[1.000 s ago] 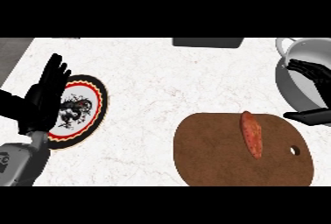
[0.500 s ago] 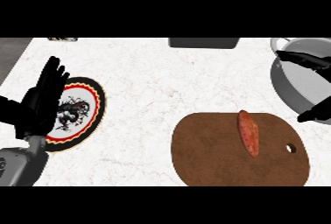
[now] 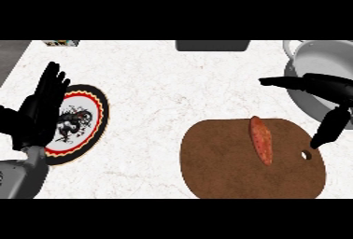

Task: Pick the sweet potato from the cutting board and place it in the pot

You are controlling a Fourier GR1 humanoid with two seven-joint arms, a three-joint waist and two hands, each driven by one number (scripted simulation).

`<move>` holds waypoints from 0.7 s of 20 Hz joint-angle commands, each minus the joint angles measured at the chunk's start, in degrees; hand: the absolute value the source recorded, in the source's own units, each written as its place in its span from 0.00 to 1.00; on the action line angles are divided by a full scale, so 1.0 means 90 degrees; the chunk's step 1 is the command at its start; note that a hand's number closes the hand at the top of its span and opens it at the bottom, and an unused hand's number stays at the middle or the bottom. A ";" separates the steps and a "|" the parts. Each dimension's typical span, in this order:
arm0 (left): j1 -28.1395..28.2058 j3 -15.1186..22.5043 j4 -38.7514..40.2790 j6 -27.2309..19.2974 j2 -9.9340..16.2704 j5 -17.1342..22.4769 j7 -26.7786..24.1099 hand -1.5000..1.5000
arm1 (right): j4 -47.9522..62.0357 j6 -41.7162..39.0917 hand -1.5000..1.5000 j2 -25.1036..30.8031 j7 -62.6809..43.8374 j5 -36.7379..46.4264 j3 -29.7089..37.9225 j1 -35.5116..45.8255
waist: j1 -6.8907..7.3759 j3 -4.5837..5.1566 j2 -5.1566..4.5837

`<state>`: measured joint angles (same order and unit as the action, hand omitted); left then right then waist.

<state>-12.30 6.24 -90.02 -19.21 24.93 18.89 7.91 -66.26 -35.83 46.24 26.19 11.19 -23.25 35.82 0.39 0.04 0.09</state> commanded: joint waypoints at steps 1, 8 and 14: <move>0.0259 0.0095 -0.0126 -0.0055 -0.0264 -0.0281 -0.0153 0.50 | -0.0428 -0.0493 0.00 -0.0221 -0.0381 0.0209 -0.0011 -0.0061 | -0.0026 -0.0002 -0.0001; 0.0404 -0.0045 -0.0904 -0.0091 -0.0318 -0.0471 0.0489 0.50 | -0.1265 -0.0699 0.00 -0.0574 -0.0965 0.0394 0.0286 -0.0745 | -0.0036 -0.0005 0.0010; 0.0115 -0.0422 -0.0107 0.0319 -0.0439 -0.0562 0.0109 0.50 | -0.0832 -0.0426 0.00 -0.0836 -0.1012 0.1458 0.0369 -0.0779 | -0.0028 -0.0005 -0.0010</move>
<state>-11.17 3.22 -91.33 -17.19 21.74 14.70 8.90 -74.00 -39.59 39.65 18.65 20.44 -20.90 29.13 0.12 0.00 0.02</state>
